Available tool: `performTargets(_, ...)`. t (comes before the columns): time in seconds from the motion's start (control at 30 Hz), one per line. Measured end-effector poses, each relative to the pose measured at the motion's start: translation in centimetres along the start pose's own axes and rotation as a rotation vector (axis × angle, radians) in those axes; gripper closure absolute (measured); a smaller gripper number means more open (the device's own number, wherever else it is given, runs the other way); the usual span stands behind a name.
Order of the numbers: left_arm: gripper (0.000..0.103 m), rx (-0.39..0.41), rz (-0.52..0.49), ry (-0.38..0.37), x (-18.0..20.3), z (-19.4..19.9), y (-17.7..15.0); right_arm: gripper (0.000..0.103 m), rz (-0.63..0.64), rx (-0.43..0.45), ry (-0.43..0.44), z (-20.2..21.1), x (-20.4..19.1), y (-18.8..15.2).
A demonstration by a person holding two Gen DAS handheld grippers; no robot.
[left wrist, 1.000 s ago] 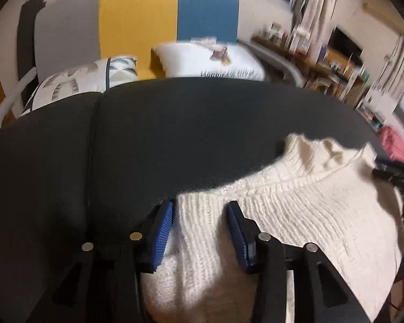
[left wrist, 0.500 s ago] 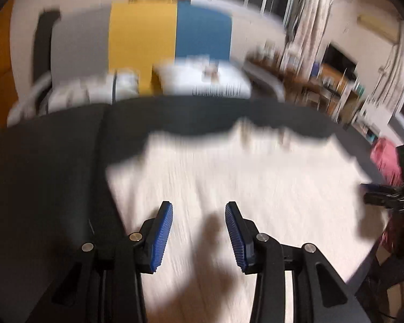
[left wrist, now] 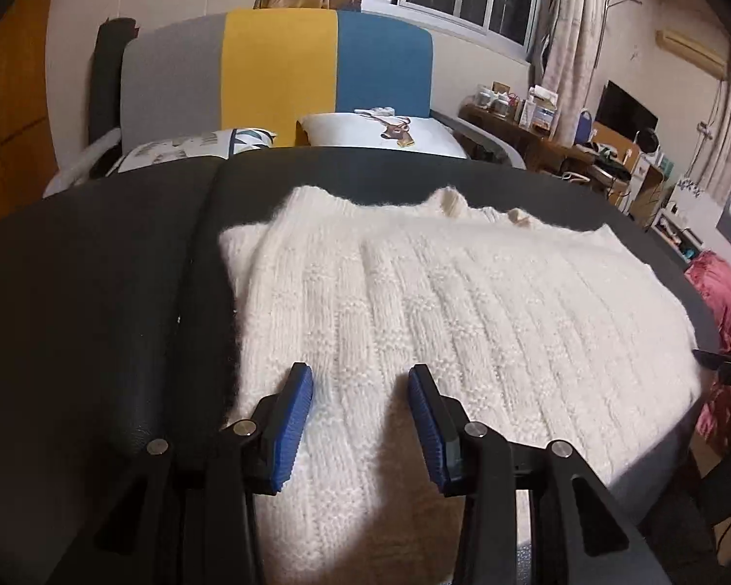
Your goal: Fold clothes
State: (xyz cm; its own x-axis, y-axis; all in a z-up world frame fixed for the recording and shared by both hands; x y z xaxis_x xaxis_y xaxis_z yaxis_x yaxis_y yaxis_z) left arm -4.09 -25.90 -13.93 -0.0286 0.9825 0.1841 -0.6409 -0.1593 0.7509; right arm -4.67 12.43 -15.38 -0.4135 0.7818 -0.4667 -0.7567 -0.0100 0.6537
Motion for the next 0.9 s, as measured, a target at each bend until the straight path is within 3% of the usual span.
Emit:
performTargets(0.13, 0.061, 0.03, 0.02, -0.017, -0.4, 1.2, -0.3, 0.0, -0.054, -0.015, 0.008, 1.5, -0.3, 1.0)
performTargets(0.2, 0.061, -0.011, 0.0, 0.018, -1.2, 0.2, -1.7, 0.0, -0.025, -0.008, 0.021, 2.5, -1.2, 1.3)
performTargets(0.3, 0.061, -0.002, -0.007, 0.024, -1.9, 0.4, -2.9, 0.0, -0.027, -0.076, -0.009, 1.1, -0.7, 0.1)
performTargets(0.43, 0.061, 0.017, 0.127, -0.033, -4.0, 2.5, -2.5, 0.0, -0.013, -0.056, -0.038, 0.5, -0.4, -0.6)
performTargets(0.57, 0.061, 0.028, 0.334, -0.074, -8.4, 4.1, -3.6, 0.0, 0.049, -0.04, -0.108, 1.0, -2.3, 0.8)
performTargets(0.67, 0.061, 0.021, 0.457, -0.118, -10.9, 4.4, -4.6, 0.0, 0.099, -0.03, -0.072, 1.1, -4.9, 1.8)
performTargets(0.8, 0.061, 0.027, 0.522, -0.17, -12.3, 4.2, -4.7, 0.0, 0.204, -0.065, -0.119, -1.8, -7.9, 2.0)
performTargets(0.9, 0.06, 0.005, 0.515, -0.237, -12.0, 3.2, -3.8, 0.0, 0.258, -0.107, -0.175, -4.5, -9.4, 2.3)
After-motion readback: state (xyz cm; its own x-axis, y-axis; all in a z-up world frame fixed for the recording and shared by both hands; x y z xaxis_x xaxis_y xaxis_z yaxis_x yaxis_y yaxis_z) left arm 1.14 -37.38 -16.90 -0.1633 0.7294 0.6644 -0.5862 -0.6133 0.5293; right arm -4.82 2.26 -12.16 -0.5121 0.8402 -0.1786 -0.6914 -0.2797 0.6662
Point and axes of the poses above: each gripper's, at about its wrist camera, not at the fingertips, and z roughly against the way its jaws point, x to its right, y to its top, the point moved 5 cm from there along -z, roughly the way its jaws point, and after that the axes turned 6 degrees about x, right-handed, at the moved point
